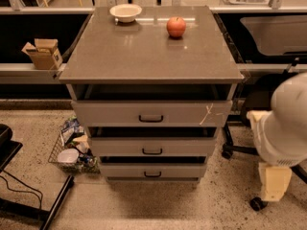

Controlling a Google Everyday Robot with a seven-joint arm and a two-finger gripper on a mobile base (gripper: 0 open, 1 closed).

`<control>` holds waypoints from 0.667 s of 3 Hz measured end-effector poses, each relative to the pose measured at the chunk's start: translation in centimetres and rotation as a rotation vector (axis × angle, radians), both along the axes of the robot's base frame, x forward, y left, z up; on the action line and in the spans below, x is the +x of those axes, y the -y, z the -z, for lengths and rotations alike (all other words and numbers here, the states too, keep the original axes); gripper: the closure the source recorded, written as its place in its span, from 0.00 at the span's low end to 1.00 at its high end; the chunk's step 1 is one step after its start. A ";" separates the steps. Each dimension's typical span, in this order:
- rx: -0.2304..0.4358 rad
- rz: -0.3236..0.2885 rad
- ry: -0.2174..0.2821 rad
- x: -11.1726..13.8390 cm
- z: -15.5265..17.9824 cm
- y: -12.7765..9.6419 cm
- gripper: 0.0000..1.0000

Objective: Open bottom drawer

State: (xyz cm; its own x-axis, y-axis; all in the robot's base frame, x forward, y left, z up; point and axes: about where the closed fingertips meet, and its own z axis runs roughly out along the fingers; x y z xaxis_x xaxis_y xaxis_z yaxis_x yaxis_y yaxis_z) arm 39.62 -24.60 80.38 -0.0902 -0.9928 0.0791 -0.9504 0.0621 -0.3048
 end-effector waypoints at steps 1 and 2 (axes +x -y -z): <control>-0.063 -0.036 -0.080 -0.6 7.7 0.4 0.00; -0.090 -0.049 -0.141 -0.3 13.5 0.2 0.00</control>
Offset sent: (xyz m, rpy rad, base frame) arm 0.0017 0.0015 -0.2098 -0.1194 0.2224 0.0645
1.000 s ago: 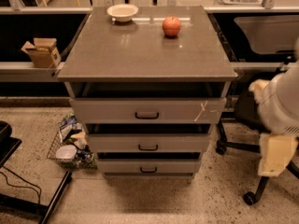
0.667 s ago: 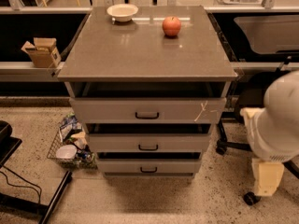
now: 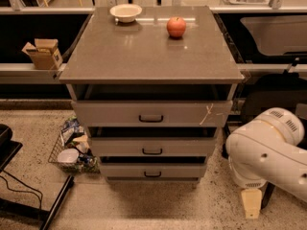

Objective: Open bottom drawer

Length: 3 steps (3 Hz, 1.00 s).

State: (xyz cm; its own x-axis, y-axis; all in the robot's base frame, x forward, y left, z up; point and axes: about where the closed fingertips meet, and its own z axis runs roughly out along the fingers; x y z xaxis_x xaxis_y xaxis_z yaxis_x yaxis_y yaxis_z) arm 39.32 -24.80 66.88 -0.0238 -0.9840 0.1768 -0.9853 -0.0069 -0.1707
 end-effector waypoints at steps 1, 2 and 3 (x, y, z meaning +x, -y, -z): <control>-0.001 0.000 -0.065 0.4 3.7 -0.9 0.00; 0.002 0.001 -0.073 0.4 4.1 -1.0 0.00; 0.005 -0.007 -0.050 0.5 4.5 -1.2 0.00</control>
Offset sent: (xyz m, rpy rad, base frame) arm 0.0033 0.0075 -0.0311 -0.0011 0.0537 0.0003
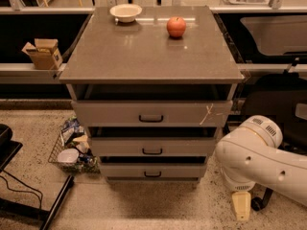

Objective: Open bottom drawer

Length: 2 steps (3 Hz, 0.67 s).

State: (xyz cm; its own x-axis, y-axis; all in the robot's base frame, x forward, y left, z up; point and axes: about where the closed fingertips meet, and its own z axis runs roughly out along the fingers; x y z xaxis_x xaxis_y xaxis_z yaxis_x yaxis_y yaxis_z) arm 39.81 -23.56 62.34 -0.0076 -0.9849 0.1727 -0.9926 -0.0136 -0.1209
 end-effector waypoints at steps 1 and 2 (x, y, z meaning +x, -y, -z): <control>0.018 -0.045 0.012 1.6 4.5 -2.1 0.00; 0.046 -0.088 0.000 3.5 11.6 -5.1 0.00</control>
Offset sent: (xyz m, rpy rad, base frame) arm 0.0773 0.0875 -0.2321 0.0562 -0.0232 0.0747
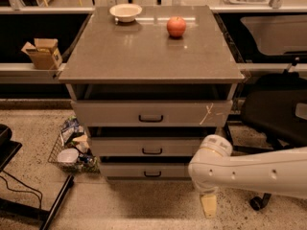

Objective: Open bottom drawer

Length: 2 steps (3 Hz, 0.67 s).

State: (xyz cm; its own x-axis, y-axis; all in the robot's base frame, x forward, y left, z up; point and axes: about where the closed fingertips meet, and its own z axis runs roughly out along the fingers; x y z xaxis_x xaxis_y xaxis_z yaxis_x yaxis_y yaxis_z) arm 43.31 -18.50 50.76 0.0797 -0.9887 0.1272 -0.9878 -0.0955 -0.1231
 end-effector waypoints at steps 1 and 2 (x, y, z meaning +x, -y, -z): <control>0.023 0.007 0.005 2.4 6.7 -1.9 0.00; 0.042 0.006 0.013 4.8 11.5 -3.5 0.00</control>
Offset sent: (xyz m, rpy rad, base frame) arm 0.0827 0.0583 -0.1742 0.0727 -0.0265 -0.0069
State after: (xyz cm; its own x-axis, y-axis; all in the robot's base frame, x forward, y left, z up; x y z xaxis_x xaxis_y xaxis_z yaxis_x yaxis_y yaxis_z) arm 48.11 -14.98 39.29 0.0724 -0.9936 0.0867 -0.9865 -0.0841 -0.1402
